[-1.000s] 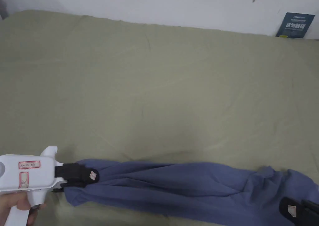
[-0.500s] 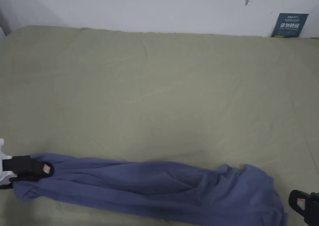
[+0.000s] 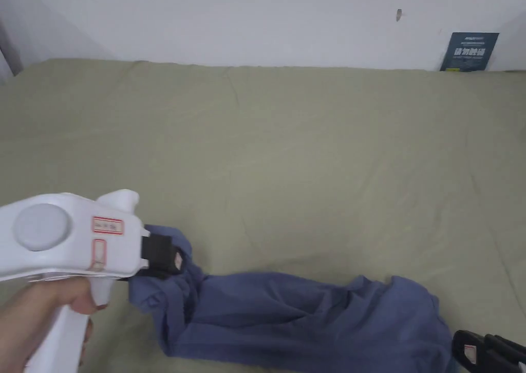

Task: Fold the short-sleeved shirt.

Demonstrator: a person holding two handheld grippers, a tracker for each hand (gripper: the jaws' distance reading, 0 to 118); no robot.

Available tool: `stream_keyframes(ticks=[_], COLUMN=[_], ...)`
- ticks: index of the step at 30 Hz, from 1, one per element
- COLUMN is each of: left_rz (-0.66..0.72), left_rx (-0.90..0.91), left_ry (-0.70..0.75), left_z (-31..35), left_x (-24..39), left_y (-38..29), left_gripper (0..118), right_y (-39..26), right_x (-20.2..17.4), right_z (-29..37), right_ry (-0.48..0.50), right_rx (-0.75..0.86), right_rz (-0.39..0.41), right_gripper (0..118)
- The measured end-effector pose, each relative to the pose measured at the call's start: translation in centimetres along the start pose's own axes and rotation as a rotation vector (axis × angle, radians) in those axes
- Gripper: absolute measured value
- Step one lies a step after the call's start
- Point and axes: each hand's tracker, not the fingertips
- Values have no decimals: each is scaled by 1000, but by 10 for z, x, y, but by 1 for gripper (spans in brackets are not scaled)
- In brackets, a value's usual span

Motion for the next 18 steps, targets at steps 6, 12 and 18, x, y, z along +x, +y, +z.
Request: stream_keyframes(ticks=[6,12,18], left_rz=[-138,-200,-181], left_rx=[-77,-122,-158], left_ry=[101,209,46], left_z=[-76,-156,-125], left_x=[64,85,100], left_y=[-17,-36,-45], left_gripper=[10,37,113], right_y=[-8,-13,-16], right_x=[14,24,31], right_z=[3,4,6], right_ry=[-6,-17,-29], right_rx=[-9,-25,-36], right_rz=[-30,-65,-78], right_gripper=[1,0,0])
